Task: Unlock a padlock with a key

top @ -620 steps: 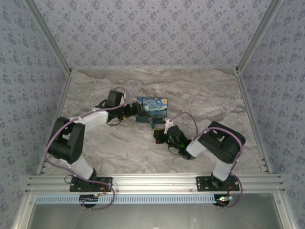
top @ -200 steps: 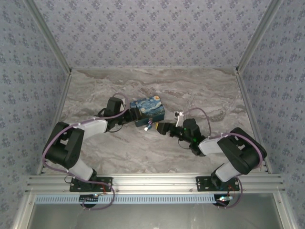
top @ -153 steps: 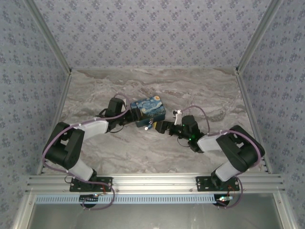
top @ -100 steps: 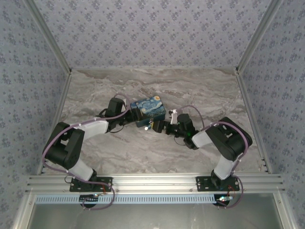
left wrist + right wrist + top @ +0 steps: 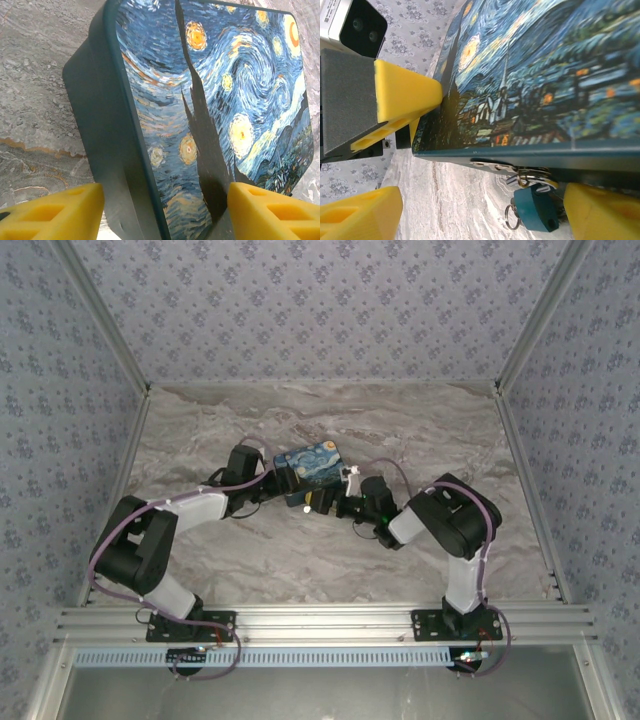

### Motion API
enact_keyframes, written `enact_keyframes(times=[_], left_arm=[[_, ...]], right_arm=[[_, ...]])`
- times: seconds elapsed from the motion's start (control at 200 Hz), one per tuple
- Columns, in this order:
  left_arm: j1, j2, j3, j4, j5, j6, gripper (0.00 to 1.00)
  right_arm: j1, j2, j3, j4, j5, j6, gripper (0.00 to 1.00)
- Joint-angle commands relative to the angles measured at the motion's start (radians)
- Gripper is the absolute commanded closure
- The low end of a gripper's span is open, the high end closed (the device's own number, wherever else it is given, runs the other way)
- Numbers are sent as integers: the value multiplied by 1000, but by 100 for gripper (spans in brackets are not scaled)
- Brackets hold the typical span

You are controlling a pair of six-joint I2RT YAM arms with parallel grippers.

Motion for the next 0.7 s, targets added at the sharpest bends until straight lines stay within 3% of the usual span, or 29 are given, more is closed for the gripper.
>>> enact_keyframes(times=[0.0, 0.295, 0.695], left_arm=[[-16, 23, -18, -81, -18, 0, 35], [-17, 26, -15, -80, -15, -1, 35], [-16, 28, -19, -77, -14, -3, 35]], right_arm=[[10, 28, 25, 30, 9, 17, 15], [14, 64, 20, 105, 15, 42, 21], [6, 57, -9, 152, -10, 20, 42]])
